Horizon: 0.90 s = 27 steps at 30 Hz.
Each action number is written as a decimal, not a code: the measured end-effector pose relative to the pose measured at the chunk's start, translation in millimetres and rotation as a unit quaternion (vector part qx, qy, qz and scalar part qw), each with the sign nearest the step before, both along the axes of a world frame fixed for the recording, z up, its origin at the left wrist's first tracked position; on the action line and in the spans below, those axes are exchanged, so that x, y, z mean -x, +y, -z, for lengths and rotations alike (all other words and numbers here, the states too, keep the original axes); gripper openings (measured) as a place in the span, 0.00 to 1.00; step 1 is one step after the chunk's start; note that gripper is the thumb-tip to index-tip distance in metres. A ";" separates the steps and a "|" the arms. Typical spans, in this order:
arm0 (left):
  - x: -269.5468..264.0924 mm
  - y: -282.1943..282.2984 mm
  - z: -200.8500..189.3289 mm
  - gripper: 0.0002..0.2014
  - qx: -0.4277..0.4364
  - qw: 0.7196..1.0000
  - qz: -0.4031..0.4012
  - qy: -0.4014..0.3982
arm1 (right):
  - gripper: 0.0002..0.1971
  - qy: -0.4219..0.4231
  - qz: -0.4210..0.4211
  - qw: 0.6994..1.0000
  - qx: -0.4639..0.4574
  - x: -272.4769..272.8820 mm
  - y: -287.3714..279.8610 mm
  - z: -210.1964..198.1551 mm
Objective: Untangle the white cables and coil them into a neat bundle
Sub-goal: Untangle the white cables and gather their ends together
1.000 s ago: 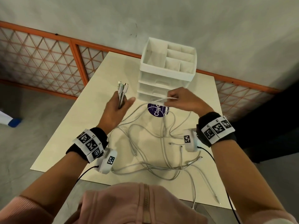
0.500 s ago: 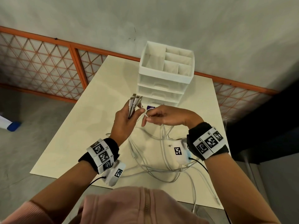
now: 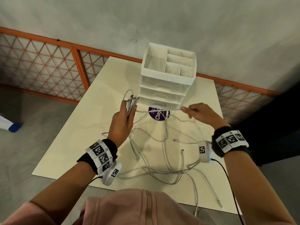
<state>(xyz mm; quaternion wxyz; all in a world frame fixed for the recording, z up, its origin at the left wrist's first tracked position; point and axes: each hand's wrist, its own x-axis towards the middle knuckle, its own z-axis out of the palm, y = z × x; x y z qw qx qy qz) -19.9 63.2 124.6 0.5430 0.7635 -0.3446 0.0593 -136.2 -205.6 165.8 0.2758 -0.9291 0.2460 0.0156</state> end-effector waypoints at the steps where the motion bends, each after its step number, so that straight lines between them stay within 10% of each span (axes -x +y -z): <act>1: 0.8 0.6 1.2 0.08 -0.004 1.000 0.007 -0.008 | 0.27 -0.021 0.024 0.999 0.007 3.0 -10.0 0.7; 10: -5.0 -0.9 13.0 0.12 -0.040 0.996 0.020 -0.073 | 0.11 -0.155 -0.040 0.987 -0.003 -11.9 13.9 -20.7; 17: 3.0 -15.2 -4.2 0.20 -0.030 0.999 0.039 0.007 | 0.14 -0.048 -0.171 0.980 -0.091 -38.6 76.9 -20.5; 27: -25.0 -2.9 -9.0 0.12 -0.060 0.996 0.019 -0.065 | 0.16 0.001 -0.145 0.984 -0.102 -25.2 38.1 -12.6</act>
